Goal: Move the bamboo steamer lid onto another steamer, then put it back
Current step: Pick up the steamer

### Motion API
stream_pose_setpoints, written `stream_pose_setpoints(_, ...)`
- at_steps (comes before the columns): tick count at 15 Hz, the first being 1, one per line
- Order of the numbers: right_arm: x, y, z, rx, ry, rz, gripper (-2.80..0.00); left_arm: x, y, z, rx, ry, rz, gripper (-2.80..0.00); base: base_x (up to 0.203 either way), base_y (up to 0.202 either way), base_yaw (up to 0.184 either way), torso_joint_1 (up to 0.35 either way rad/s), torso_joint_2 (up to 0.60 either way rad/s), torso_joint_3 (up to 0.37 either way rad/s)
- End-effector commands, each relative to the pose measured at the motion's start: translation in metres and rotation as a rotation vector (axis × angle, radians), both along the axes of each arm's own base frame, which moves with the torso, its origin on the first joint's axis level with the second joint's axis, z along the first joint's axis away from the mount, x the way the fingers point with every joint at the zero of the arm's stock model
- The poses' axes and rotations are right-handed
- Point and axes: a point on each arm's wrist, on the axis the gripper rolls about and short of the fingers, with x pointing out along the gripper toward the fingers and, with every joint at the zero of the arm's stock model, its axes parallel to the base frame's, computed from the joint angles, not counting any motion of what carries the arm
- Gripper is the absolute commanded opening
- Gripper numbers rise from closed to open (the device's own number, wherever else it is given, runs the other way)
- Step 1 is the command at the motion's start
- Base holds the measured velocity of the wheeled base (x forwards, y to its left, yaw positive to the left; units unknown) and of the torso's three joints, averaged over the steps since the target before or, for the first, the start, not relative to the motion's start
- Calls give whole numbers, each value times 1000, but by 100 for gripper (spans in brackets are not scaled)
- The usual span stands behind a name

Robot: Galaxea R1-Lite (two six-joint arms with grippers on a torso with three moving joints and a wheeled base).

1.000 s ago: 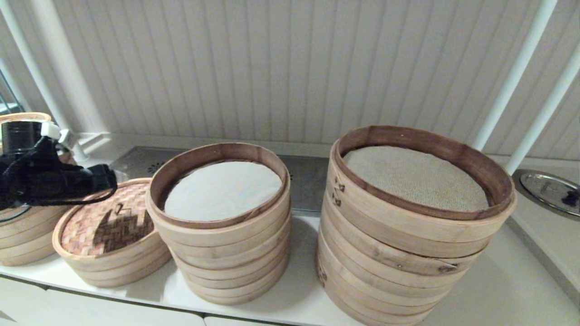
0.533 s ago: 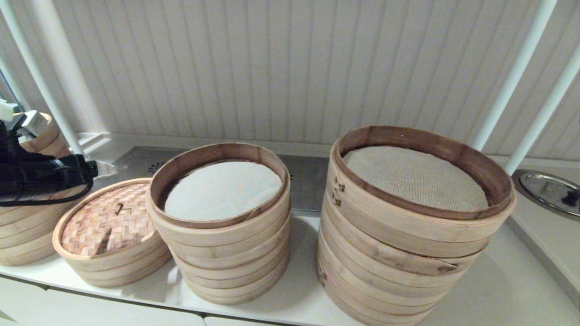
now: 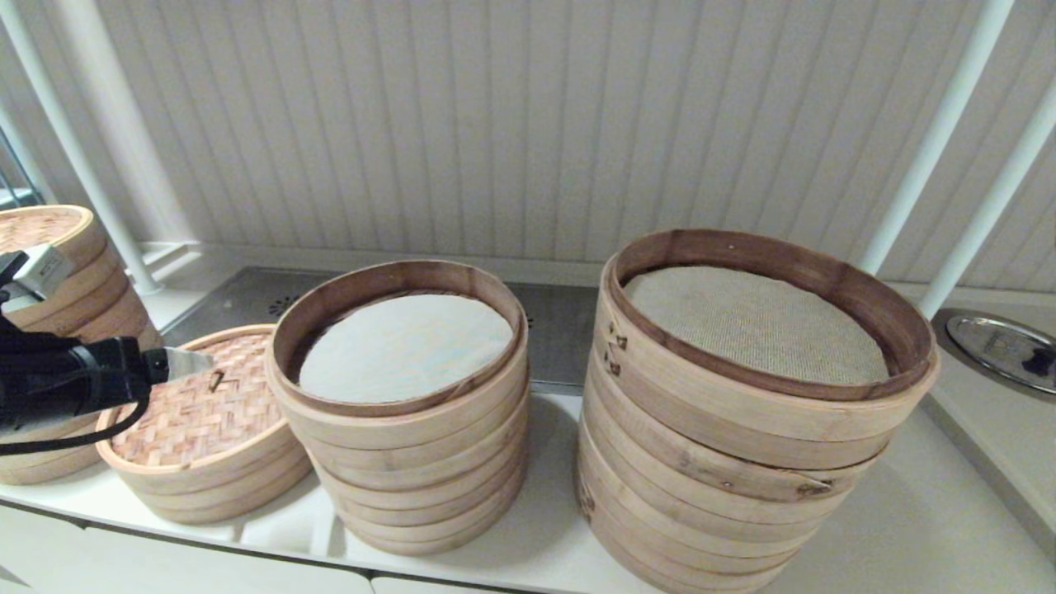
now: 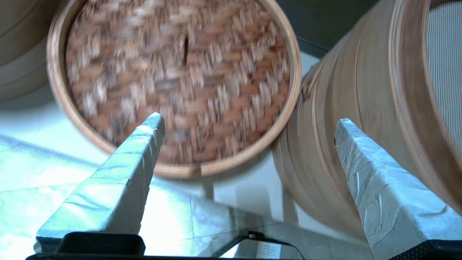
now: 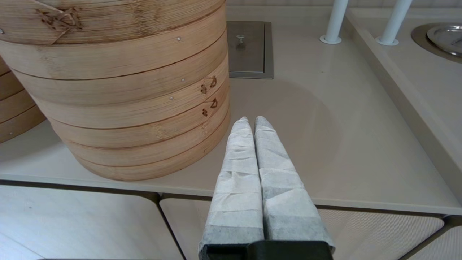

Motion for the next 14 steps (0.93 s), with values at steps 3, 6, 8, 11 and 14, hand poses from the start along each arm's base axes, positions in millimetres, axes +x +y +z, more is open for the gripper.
stream_pose_setpoints(3,0,0,-1,1,2,0,-280,-40,-5,3,2,-64,0,-280,0,0,0,0,0,0)
stream_pose_setpoints(6,0,0,-1,1,2,0,-280,-62,-8,10,7,-130,-10,-280,0,0,0,0,0,0)
stream_pose_setpoints(8,0,0,-1,1,2,1,-280,-74,-11,13,11,-165,-24,-280,0,0,0,0,0,0)
stream_pose_setpoints(11,0,0,-1,1,2,0,-280,-94,-17,11,13,-208,-49,-280,0,0,0,0,0,0)
stream_pose_setpoints(14,0,0,-1,1,3,0,-280,-125,-20,8,14,-285,-67,-280,0,0,0,0,0,0)
